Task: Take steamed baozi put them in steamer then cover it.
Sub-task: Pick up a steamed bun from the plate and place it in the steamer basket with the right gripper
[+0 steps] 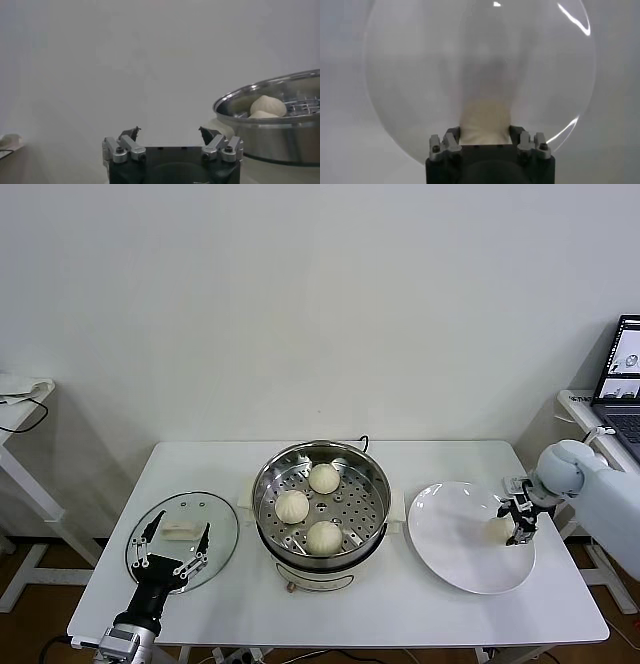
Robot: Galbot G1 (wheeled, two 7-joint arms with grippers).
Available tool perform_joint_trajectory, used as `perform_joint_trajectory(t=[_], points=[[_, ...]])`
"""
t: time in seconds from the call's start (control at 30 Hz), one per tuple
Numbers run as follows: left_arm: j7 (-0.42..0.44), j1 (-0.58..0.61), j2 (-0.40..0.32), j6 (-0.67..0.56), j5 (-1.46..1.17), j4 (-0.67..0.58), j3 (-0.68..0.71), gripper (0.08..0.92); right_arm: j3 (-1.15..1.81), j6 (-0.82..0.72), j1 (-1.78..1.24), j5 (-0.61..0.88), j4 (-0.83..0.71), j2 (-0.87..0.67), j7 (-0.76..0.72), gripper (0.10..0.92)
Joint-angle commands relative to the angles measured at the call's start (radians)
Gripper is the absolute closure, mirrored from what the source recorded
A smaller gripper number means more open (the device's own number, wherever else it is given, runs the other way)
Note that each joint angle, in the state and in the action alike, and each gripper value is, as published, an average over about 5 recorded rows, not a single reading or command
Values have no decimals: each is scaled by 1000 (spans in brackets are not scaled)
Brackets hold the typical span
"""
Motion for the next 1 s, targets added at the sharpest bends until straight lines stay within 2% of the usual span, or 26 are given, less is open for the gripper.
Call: perform_joint_trajectory(t=[0.03,0.23,0.4,0.6,0.73,1.0], points=[[-1,1,-1,1,2,-6,4,177,-253,-77,283,247,191,-158,-11,375],[-1,2,1,-2,4,-6,6,177,-521,-154,603,429,343,-222,-27,380],[0,2,4,-2,1,-14,3,177,-815,-236,922,596,462,-185,-4,381],[4,0,10,-3,-4,-16,-5,177,-1029,-340,1192,776,588,-49,44,374],[7,-4,13,-6,-8,-13,-14,177,-1075,-404,1267,885,641,62,86,372],[9,-10,18,-5,-27,-23,-26,177,-1062,-494,1246,962,621,299,152,372]])
